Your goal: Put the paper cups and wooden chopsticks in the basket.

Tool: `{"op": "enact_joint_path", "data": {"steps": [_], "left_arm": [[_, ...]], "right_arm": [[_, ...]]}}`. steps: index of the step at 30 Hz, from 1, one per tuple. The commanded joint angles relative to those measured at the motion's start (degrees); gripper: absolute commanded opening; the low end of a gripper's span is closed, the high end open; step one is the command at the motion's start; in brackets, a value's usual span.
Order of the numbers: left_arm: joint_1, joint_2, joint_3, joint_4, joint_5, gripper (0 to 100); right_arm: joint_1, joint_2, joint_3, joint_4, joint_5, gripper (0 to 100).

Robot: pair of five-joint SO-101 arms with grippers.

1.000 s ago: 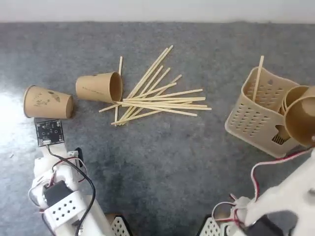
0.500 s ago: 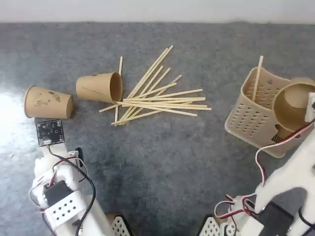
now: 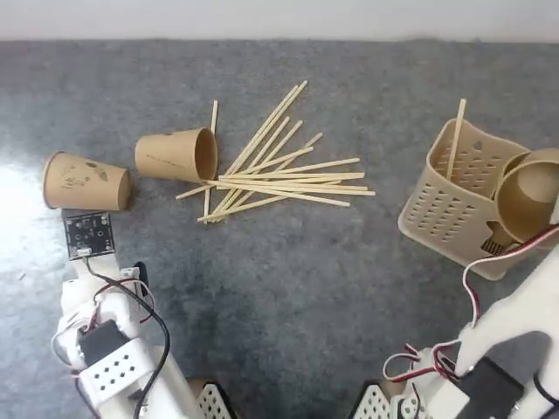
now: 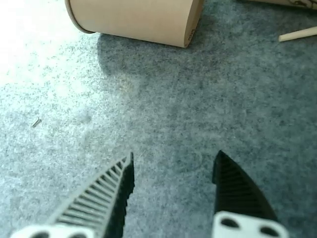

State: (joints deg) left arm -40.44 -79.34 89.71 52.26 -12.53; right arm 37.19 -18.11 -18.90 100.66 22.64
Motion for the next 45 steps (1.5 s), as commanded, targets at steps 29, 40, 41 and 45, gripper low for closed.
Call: {"op": "enact_joint_path", "data": {"steps": [29, 40, 41, 45], "left_arm": [[0.4, -0.9, -0.3, -0.6, -0.6, 25], [0.4, -0.9, -0.3, -0.6, -0.6, 25], [0.4, -0.9, -0.3, -0.6, -0.6, 25], [0.4, -0.9, -0.3, -0.4, -0.6, 25]], "right_arm": [[0.0, 0.0, 4.2, -5.3, 0.5, 31.0], [-4.7, 0.0, -9.8, -8.6, 0.4, 31.0], [-5.6, 0.1, -10.4, -9.0, 0.4, 31.0], [-7.8, 0.7, -10.2, -11.7, 0.5, 31.0]]}}
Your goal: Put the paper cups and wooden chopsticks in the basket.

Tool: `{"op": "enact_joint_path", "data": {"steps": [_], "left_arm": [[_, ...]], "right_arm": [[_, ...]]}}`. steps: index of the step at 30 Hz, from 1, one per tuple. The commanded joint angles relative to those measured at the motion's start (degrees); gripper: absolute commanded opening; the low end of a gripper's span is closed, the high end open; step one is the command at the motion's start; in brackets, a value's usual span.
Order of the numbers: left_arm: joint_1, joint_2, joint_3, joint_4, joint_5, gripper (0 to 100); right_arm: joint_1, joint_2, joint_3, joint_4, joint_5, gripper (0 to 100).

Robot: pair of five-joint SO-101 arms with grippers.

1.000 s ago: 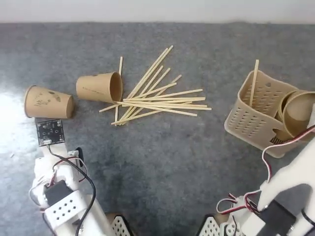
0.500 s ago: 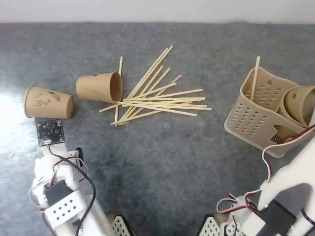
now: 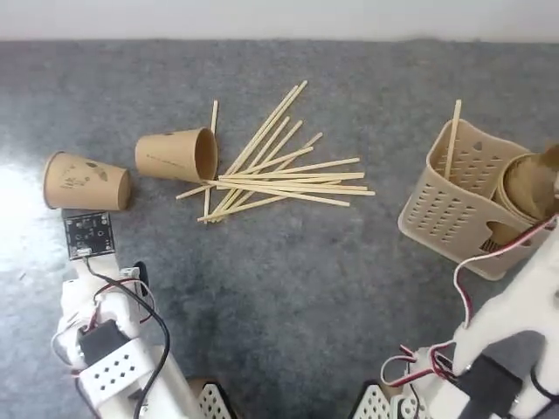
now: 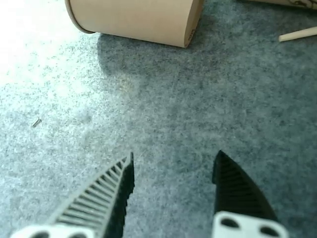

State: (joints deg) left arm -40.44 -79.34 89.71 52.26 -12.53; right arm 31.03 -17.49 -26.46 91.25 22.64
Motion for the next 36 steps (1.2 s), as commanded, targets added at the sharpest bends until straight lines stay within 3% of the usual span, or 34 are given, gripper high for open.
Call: {"op": "enact_joint_path", "data": {"steps": [1, 9, 15, 20, 23, 27, 30, 33, 36], "left_arm": [[0.4, -0.9, -0.3, -0.4, -0.6, 25], [0.4, -0.9, -0.3, -0.5, -0.6, 25], [0.4, -0.9, -0.3, -0.5, -0.6, 25], [0.4, -0.9, -0.3, -0.4, -0.6, 25], [0.4, -0.9, -0.3, -0.4, -0.6, 25], [0.4, -0.9, -0.3, -0.4, -0.6, 25], [0.4, -0.9, -0.3, -0.5, -0.5, 25], [0.4, -0.9, -0.2, -0.5, -0.5, 25], [0.4, -0.9, -0.5, -0.8, -0.7, 25]], "right_arm": [[-1.7, 0.6, -2.6, -2.9, 0.5, 31.0], [-1.5, 7.2, -3.1, -4.8, 0.5, 31.0], [-1.8, -0.5, -4.0, -0.5, 0.5, 29.9], [-4.3, 0.8, 5.5, 0.7, 0.5, 17.7], [-4.2, 0.9, 5.9, 1.2, 0.4, 15.1], [-4.5, -4.8, -2.5, 6.5, 0.5, 13.3], [-6.1, -10.5, -8.5, 11.2, 0.6, 0.0], [-9.9, -16.3, -6.2, 11.7, 0.7, 6.6], [-12.7, -22.0, 1.9, 11.7, 0.5, 6.5]]}}
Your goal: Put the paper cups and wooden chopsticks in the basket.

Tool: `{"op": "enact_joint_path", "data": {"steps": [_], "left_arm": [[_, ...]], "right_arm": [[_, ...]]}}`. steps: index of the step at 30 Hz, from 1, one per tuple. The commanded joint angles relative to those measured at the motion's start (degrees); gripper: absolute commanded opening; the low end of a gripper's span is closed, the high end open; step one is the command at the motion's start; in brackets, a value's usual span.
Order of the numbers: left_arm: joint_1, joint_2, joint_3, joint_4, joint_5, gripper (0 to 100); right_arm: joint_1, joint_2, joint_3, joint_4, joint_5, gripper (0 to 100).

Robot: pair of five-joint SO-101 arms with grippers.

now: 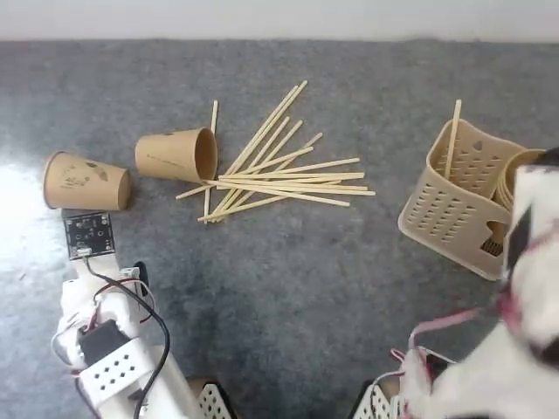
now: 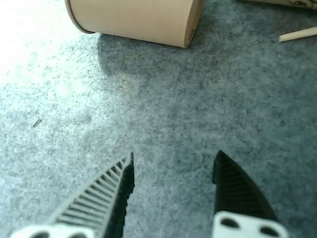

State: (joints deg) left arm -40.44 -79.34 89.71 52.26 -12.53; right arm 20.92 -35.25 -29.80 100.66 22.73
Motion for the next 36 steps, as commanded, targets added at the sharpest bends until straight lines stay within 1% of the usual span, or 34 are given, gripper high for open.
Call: {"op": "enact_joint_path", "data": {"steps": [1, 3, 5, 7, 9, 12, 14, 16, 18, 21, 23, 26, 29, 34, 36], "left_arm": [[0.4, -0.9, -0.8, -1.7, -0.9, 25], [0.4, -0.9, -3.1, -2.5, -1.0, 25], [-0.5, -0.9, -7.5, -0.9, -1.0, 25], [-1.5, -0.9, -14.2, 2.6, -0.7, 25], [-1.8, -0.8, -22.9, 7.8, -0.5, 25], [-1.5, -0.4, -35.7, 14.0, 1.8, 25], [-1.5, -0.1, -42.2, 14.4, 3.7, 25], [-0.5, 2.3, -46.8, 14.4, 4.2, 25], [0.5, 7.1, -50.7, 14.8, 4.1, 25], [0.4, 16.8, -56.9, 15.1, 4.2, 25], [0.3, 23.9, -62.6, 17.4, 4.1, 25], [0.6, 34.5, -73.7, 22.9, 4.0, 25], [0.7, 45.0, -86.6, 28.5, 3.0, 25], [2.5, 63.2, -107.5, 39.2, -4.1, 25], [2.5, 70.8, -115.5, 42.8, -5.4, 25]], "right_arm": [[-3.9, -6.1, 8.9, 2.3, 0.4, 4.6], [-7.3, -9.8, 17.0, 2.2, 0.4, 0.7], [-11.7, -13.3, 25.2, 2.1, 0.3, 1.2], [-16.5, -16.9, 32.3, 1.7, -0.7, 0.8], [-20.3, -20.6, 39.4, -0.1, -3.1, 0.8], [-24.4, -26.5, 51.0, -5.5, -5.5, 0.8], [-26.2, -30.5, 59.4, -10.2, -6.9, 0.8], [-27.6, -34.1, 66.5, -15.1, -6.5, 0.8], [-27.6, -37.5, 70.9, -18.3, -4.7, 0.8], [-27.7, -42.3, 78.3, -23.3, -2.2, 0.8], [-27.6, -45.2, 83.8, -27.6, -1.9, 0.8], [-28.1, -48.2, 92.1, -33.5, -2.3, 0.8], [-27.6, -50.3, 99.1, -39.2, -5.6, 0.8], [-28.0, -52.4, 104.0, -41.7, -9.7, 0.8], [-27.8, -52.9, 106.1, -43.5, -11.5, 0.8]]}}
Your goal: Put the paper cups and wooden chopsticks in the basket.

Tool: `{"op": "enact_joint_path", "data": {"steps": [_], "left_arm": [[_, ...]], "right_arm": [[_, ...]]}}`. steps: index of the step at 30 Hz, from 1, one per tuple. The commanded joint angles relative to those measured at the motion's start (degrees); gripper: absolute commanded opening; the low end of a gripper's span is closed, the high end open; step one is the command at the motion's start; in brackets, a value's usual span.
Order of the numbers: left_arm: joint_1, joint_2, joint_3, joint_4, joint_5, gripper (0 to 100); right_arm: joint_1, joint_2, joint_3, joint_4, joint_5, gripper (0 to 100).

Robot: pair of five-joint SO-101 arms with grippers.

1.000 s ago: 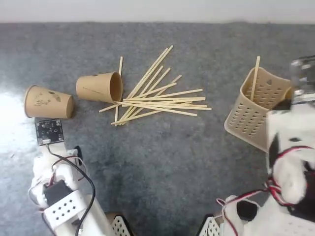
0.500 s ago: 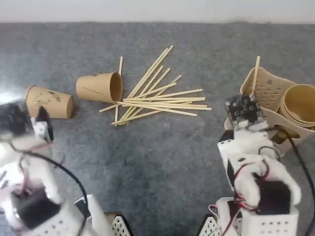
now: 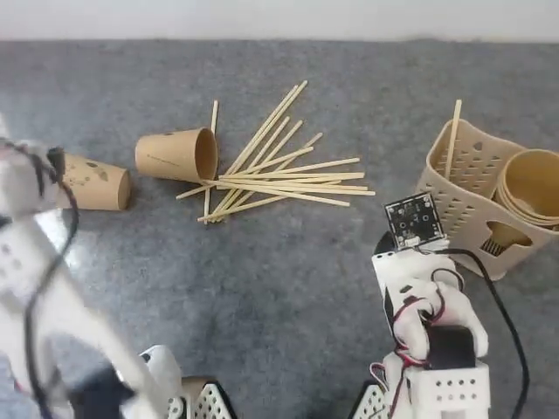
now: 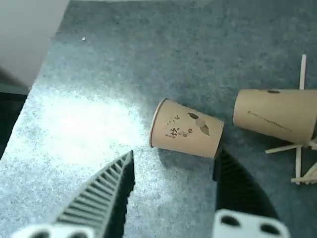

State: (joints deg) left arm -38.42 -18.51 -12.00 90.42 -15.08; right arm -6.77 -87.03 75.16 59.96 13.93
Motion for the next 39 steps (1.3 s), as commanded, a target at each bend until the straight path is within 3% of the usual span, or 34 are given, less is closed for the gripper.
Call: {"op": "enact_joint_path", "data": {"steps": [1, 5, 11, 19, 29, 39], "left_arm": [[0.5, 14.0, -17.7, 6.5, -3.2, 25], [0.1, 28.5, -31.6, 10.3, -4.2, 25], [-1.1, 42.0, -41.2, 10.2, -8.5, 25], [-4.4, 57.1, -52.4, 5.4, -11.8, 25], [-5.2, 71.6, -62.5, 5.6, -11.7, 25], [-4.3, 77.6, -62.4, 8.6, -11.8, 25]], "right_arm": [[0.0, -1.3, 2.3, -3.7, -3.2, 0.8], [0.0, -1.6, 5.9, -6.8, -3.3, 0.8], [-0.1, -1.6, 7.2, -8.3, -3.3, 0.8], [0.0, -1.2, 8.0, -9.7, -3.3, 0.8], [-0.1, -1.5, 9.4, -11.0, -3.3, 0.8], [0.0, -1.5, 9.5, -11.0, -3.3, 0.8]]}}
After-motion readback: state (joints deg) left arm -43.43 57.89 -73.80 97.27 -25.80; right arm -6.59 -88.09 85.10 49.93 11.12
